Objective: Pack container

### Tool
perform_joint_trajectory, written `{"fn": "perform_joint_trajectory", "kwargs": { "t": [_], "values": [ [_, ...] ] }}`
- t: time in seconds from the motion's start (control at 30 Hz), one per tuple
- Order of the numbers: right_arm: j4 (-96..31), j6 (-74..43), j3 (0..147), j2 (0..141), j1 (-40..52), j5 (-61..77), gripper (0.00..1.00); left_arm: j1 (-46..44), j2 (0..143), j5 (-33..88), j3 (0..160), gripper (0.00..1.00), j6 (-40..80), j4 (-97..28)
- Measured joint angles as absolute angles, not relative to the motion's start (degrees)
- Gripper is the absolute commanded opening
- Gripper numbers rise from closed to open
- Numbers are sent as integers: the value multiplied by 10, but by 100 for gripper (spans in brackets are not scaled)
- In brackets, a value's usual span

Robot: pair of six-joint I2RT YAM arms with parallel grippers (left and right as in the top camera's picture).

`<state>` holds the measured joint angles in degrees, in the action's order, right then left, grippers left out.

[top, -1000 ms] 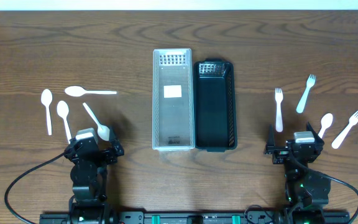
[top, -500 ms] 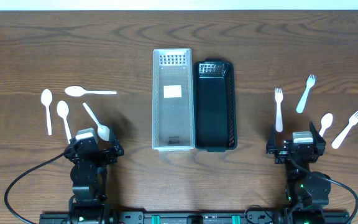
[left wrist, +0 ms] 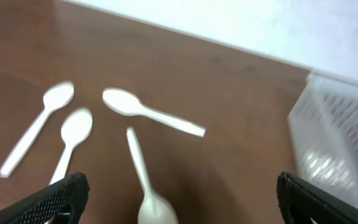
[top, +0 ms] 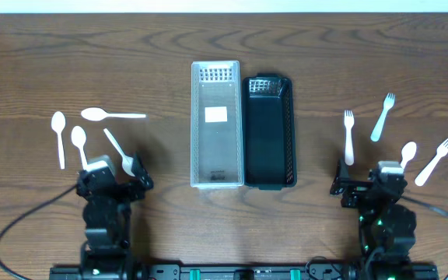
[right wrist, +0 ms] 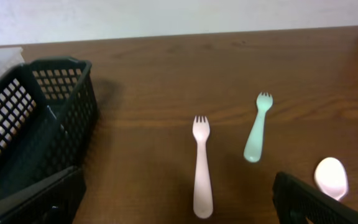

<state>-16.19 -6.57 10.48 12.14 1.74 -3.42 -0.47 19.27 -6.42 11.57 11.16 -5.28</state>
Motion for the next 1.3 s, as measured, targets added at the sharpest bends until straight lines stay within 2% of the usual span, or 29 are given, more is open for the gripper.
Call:
{"fn": "perform_joint_trajectory", "kwargs": {
  "t": [0.17, 0.4, 0.57, 0.77, 1.07, 1.3],
  "values": [
    [-203, -65, 272, 320, 9, -35, 99, -5, 345, -64, 300, 98, 121, -162],
    [-425, -29, 595, 703, 6, -35, 99, -5, 579, -50, 560, 98, 122, -375],
    [-508, -6, 745, 888, 6, -33, 99, -5, 699, -18, 663, 98, 123, -444],
    [-485, -8, 773, 993, -4, -32, 99, -5, 770, 37, 674, 98, 123, -453],
    [-447, -11, 773, 1134, -49, -30, 99, -5, 779, 57, 674, 98, 123, -451],
    [-411, -8, 779, 1173, -50, -11, 99, -5, 779, 57, 674, 98, 123, -450]
  ]
}}
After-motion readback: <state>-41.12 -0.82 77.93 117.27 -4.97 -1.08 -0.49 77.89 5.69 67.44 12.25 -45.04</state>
